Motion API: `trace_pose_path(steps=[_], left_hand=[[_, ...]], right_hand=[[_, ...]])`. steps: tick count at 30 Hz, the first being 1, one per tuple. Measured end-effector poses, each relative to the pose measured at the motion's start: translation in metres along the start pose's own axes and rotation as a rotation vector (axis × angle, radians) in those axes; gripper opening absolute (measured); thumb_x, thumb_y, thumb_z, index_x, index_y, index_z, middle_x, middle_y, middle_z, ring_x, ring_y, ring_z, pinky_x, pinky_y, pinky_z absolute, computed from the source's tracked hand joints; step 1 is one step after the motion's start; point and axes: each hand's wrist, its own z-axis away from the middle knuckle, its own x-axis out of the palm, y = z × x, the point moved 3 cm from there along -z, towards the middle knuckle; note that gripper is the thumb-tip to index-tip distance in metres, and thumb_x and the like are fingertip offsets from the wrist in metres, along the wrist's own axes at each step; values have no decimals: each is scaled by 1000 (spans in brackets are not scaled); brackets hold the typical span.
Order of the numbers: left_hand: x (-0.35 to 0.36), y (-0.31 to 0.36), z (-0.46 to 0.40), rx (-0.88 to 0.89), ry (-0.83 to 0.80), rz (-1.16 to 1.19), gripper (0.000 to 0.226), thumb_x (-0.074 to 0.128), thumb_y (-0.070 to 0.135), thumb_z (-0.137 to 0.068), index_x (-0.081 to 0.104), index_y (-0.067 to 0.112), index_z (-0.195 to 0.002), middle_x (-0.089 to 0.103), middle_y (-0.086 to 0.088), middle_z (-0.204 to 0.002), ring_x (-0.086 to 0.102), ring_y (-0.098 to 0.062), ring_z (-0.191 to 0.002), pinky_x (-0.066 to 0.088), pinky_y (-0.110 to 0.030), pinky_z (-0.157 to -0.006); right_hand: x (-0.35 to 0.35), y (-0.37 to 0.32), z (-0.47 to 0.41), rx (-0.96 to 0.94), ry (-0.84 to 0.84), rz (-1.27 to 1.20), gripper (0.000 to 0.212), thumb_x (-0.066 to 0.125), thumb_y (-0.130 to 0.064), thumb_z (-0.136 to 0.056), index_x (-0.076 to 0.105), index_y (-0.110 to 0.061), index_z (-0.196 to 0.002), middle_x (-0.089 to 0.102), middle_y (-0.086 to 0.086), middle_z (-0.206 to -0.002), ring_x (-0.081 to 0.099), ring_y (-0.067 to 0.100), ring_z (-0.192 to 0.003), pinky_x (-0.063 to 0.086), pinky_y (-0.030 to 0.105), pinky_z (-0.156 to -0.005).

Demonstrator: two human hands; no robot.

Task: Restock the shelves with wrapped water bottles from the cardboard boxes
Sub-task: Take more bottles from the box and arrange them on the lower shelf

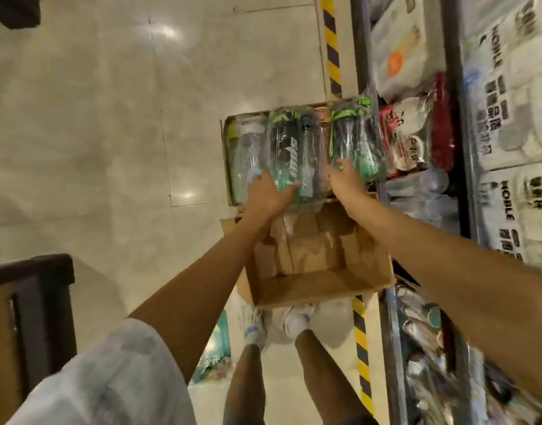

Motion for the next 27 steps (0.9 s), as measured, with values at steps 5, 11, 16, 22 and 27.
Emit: trace_pose_path(steps=[5,11,16,22,27], left_hand=[[42,-4,-67,-97,5,131,109,77,56,-86,16,7,-162,20,-22,-166,31,-41,-150,35,-52,-121],[62,-28,-101,-153,152,102,117,89,50,-74,21,7,-159,31,-22,-158,33,-39,-147,36,-49,-120],[51,-35,-109,-128,115,228,108,88,46,-74,27,8,-155,42,-16,-152,45,-36,-139,45,-50,-114],[24,-57,-86,-94,78,395,95,80,40,-78,30,11,-154,48,-10,-148,50,-28,-133,46,-43,-111],[28,-77,-70,-92,32,491,86,82,39,-76,36,19,-146,56,6,-122,62,-21,-115,54,-47,-103]], right_hand=[[40,26,-68,-38,-63,26,50,58,-34,-106,43,-16,-150,63,3,-125,63,16,-93,50,28,-71],[79,28,-101,-85,-50,95,86,75,-33,-93,26,-14,-161,39,6,-161,50,23,-134,48,28,-104],[82,30,-107,-64,-51,7,74,67,-36,-98,29,-13,-158,50,-4,-130,54,8,-89,41,14,-64],[92,15,-104,7,-50,-71,111,73,-65,-86,18,-8,-164,37,10,-164,45,31,-144,41,42,-113],[110,8,-106,66,-10,-73,121,81,-50,-85,-1,-13,-166,30,12,-167,43,34,-146,39,43,-118]])
